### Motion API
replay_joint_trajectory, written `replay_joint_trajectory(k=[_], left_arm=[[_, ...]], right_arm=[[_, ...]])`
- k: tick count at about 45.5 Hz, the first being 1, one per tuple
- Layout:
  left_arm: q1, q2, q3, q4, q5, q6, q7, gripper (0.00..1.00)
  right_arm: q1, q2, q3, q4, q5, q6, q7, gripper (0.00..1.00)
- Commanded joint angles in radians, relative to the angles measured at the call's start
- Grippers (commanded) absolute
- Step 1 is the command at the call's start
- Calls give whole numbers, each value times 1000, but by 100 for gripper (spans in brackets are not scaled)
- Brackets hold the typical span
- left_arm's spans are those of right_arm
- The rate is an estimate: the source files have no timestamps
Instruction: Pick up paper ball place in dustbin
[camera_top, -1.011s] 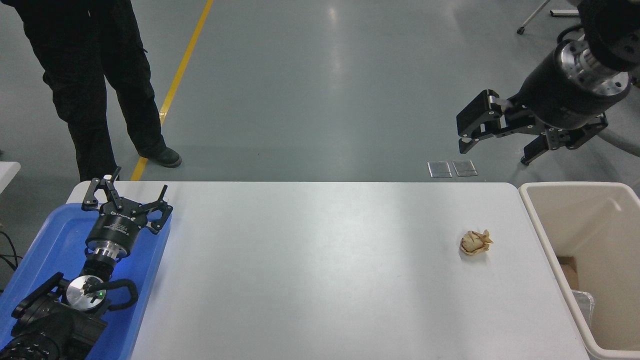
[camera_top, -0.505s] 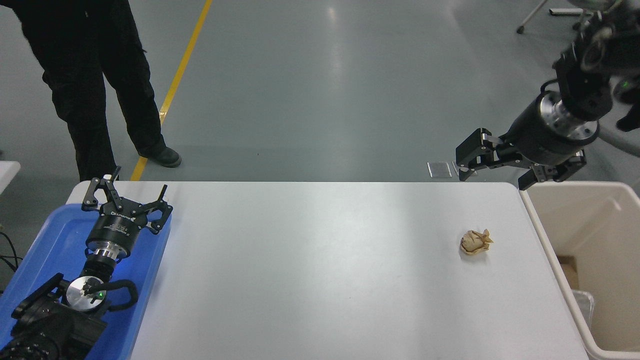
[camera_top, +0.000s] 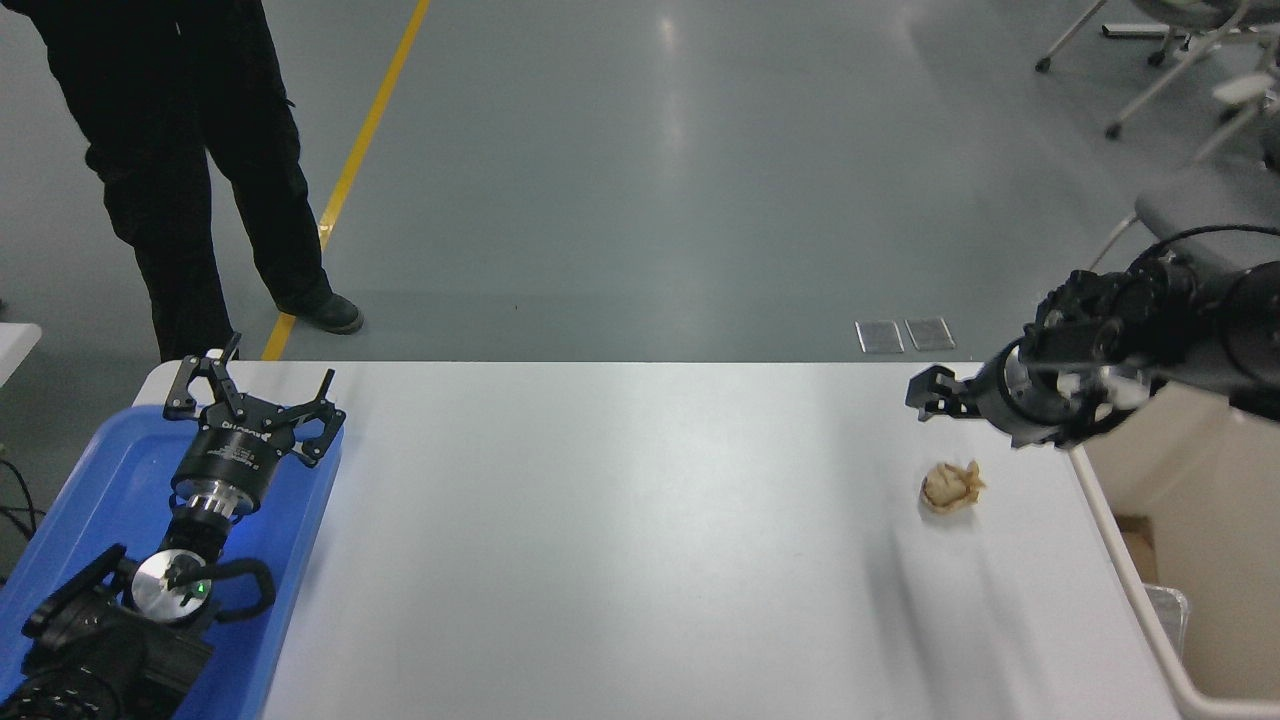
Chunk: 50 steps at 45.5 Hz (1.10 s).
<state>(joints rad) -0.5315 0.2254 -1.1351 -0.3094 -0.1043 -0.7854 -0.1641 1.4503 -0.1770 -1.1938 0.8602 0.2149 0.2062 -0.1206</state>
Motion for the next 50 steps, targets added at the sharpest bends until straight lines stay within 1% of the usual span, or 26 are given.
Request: replay_joint_trajectory(k=[1, 5, 8, 11, 14, 17, 20, 29, 41, 50], left_arm=[[-1, 0, 0, 0, 0, 0, 0, 99], [1, 0, 0, 1, 0, 0, -2, 99], [1, 0, -2, 1, 0, 0, -2, 99], [1, 0, -2, 1, 0, 0, -2, 99], [1, 0, -2, 1, 0, 0, 0, 99], [1, -1, 0, 1, 0, 0, -2, 99], [1, 0, -2, 1, 0, 0, -2, 99], [1, 0, -2, 1, 0, 0, -2, 99], [1, 0, -2, 1, 0, 0, -2, 99], [1, -1, -2, 1, 0, 0, -2, 99]], right_arm=[[-188, 62, 16, -200, 63, -21, -20, 100], [-243, 68, 48, -259, 89, -24, -62, 100], [-287, 85, 94, -306, 112, -36, -106, 100], [-321, 103, 117, -343, 110, -47, -155, 100], [-332, 108, 120, -360, 112, -62, -195, 99], [-331, 108, 118, -363, 110, -80, -228, 98], [-329, 106, 118, -365, 106, -96, -251, 98], [-327, 100, 129, -365, 120, -116, -252, 98], [-335, 102, 272, -391, 120, -140, -249, 98], [-361, 108, 280, -425, 106, -160, -249, 98]])
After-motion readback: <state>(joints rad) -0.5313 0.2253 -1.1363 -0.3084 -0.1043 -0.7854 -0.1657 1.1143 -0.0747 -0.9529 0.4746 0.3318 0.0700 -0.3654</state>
